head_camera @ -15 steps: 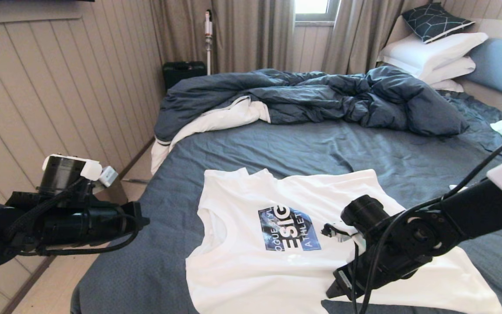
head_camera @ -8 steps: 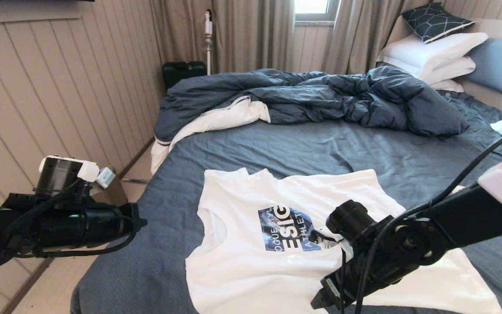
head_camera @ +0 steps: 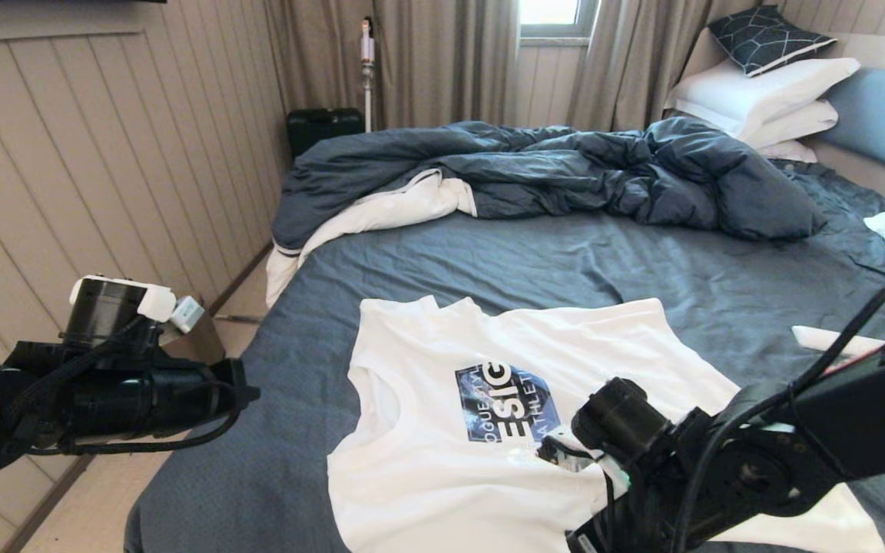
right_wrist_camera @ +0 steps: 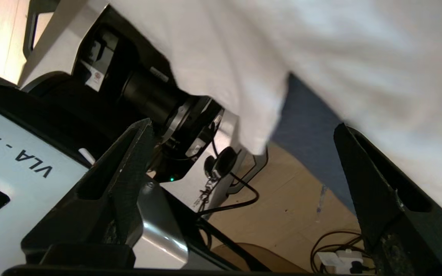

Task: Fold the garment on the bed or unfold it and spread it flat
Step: Unford the white T-shirt

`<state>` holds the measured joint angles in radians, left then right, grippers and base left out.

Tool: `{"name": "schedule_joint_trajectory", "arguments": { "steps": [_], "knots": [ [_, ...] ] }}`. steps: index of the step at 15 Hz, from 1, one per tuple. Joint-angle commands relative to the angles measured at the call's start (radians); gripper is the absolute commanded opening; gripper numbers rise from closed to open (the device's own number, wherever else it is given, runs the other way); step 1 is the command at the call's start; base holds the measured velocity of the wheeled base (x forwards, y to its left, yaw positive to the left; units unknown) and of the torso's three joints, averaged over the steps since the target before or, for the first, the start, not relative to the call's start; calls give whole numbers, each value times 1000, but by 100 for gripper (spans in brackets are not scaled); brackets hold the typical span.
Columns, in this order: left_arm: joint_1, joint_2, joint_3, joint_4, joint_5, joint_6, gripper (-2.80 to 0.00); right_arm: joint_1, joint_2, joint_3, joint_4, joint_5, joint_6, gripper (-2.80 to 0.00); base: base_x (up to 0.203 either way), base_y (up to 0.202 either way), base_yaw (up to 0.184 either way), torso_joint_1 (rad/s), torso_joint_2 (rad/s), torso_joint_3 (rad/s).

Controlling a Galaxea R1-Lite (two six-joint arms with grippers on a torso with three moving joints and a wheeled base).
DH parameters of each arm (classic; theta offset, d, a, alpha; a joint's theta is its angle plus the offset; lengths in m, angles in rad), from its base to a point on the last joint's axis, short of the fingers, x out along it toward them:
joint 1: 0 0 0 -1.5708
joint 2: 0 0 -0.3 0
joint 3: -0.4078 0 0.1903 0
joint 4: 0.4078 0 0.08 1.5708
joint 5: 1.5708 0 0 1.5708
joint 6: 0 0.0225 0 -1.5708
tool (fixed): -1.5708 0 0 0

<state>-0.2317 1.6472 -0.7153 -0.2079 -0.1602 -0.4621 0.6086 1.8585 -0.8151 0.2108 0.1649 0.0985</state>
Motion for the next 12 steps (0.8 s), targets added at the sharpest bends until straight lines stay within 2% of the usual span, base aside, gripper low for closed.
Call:
{"name": "schedule_joint_trajectory", "arguments": {
  "steps": [1, 8, 9, 12],
  "knots": [
    [0, 0, 0, -1, -1, -3, -280, 28, 36, -10, 0, 1, 12, 0, 0, 0, 0, 0, 0, 0],
    [-1, 3, 2, -1, -4, -3, -280, 58, 105, -51, 1, -4, 19, 0, 0, 0, 0, 0, 0, 0],
    [0, 3, 4, -1, -5, -4, -280, 65, 107, -49, 1, -4, 22, -280, 0, 0, 0, 0, 0, 0],
    [0, 3, 4, -1, -5, -3, -280, 94, 103, -27, 1, -7, 20, -280, 0, 0, 0, 0, 0, 0]
  ]
}}
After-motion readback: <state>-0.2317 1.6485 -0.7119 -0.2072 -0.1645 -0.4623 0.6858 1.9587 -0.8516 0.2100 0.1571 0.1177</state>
